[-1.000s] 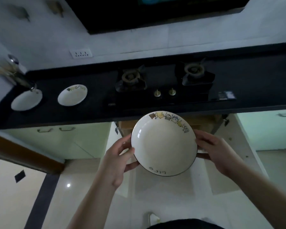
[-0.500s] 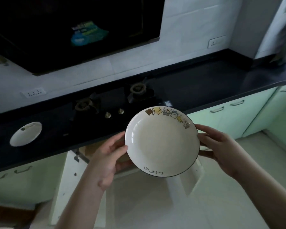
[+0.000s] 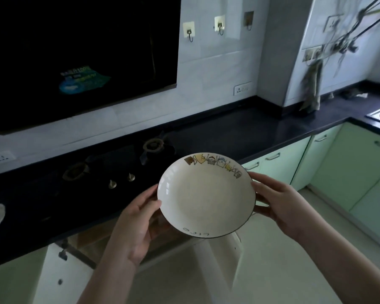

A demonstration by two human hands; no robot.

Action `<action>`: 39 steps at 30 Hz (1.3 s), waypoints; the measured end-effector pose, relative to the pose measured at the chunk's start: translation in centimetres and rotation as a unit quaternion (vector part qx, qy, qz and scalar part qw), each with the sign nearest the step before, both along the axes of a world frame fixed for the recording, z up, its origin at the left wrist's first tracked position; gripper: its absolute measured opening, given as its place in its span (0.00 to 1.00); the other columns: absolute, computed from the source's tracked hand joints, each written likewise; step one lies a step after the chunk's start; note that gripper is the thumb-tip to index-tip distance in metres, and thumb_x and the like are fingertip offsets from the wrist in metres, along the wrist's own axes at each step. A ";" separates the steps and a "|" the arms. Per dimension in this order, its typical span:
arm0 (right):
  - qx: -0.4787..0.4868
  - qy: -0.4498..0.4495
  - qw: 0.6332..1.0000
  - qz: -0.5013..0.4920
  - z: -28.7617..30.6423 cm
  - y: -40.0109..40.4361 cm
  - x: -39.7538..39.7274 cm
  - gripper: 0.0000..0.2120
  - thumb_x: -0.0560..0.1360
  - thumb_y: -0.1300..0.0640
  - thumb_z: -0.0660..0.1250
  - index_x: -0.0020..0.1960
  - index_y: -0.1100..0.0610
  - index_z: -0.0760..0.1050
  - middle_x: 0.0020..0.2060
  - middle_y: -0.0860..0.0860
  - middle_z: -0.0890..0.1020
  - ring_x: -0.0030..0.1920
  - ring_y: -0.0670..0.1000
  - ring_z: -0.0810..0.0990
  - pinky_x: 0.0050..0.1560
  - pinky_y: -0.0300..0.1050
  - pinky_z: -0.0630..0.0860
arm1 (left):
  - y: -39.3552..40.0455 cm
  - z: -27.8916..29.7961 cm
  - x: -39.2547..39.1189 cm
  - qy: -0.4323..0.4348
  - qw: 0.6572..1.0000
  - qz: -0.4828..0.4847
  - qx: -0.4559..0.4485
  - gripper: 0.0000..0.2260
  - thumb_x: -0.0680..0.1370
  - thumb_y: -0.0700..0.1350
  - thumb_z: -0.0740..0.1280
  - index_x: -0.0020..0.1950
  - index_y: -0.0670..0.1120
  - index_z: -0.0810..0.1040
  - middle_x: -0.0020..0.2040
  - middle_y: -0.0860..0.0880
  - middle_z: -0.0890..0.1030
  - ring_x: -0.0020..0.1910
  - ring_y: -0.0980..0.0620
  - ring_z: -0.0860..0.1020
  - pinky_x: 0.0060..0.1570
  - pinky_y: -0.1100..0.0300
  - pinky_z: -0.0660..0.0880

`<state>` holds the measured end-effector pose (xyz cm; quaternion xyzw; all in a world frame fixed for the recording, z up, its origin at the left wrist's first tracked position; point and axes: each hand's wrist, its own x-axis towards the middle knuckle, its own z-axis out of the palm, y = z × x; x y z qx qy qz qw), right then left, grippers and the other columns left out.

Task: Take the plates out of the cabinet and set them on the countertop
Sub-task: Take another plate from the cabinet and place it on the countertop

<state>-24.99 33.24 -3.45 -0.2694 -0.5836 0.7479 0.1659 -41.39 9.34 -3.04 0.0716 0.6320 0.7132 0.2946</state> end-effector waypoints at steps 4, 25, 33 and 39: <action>0.000 -0.002 1.000 -0.012 0.7 1.1 -0.2 0.11 0.79 0.56 0.64 0.54 0.45 0.83 0.50 0.49 0.86 0.44 0.46 0.84 0.42 0.43 0.80 | 1.5 0.2 -2.0 -0.001 0.999 -0.043 0.028 0.15 0.80 0.39 0.64 0.62 0.54 0.80 0.53 0.47 0.86 0.48 0.46 0.85 0.36 0.53 0.82; -0.101 0.038 0.977 -0.182 -0.5 20.2 11.5 0.10 0.78 0.59 0.64 0.56 0.53 0.82 0.49 0.53 0.86 0.43 0.51 0.85 0.40 0.46 0.82 | 26.6 0.2 4.5 -0.046 0.987 -0.154 -0.017 0.14 0.80 0.36 0.63 0.59 0.49 0.82 0.50 0.44 0.86 0.48 0.45 0.83 0.33 0.52 0.81; -0.108 0.021 0.976 -0.188 -0.4 29.3 15.8 0.10 0.78 0.59 0.65 0.52 0.52 0.84 0.46 0.52 0.86 0.39 0.50 0.85 0.38 0.44 0.81 | 35.7 -0.4 9.1 -0.080 0.982 -0.172 -0.002 0.13 0.79 0.36 0.64 0.58 0.50 0.82 0.49 0.47 0.87 0.43 0.49 0.86 0.35 0.53 0.81; -0.136 0.021 0.978 -0.156 -1.5 32.8 13.6 0.10 0.77 0.58 0.66 0.54 0.51 0.84 0.47 0.51 0.87 0.38 0.49 0.85 0.35 0.43 0.81 | 37.7 -0.7 8.1 -0.087 0.986 -0.139 -0.003 0.13 0.79 0.36 0.65 0.57 0.49 0.83 0.47 0.47 0.87 0.41 0.50 0.86 0.35 0.52 0.81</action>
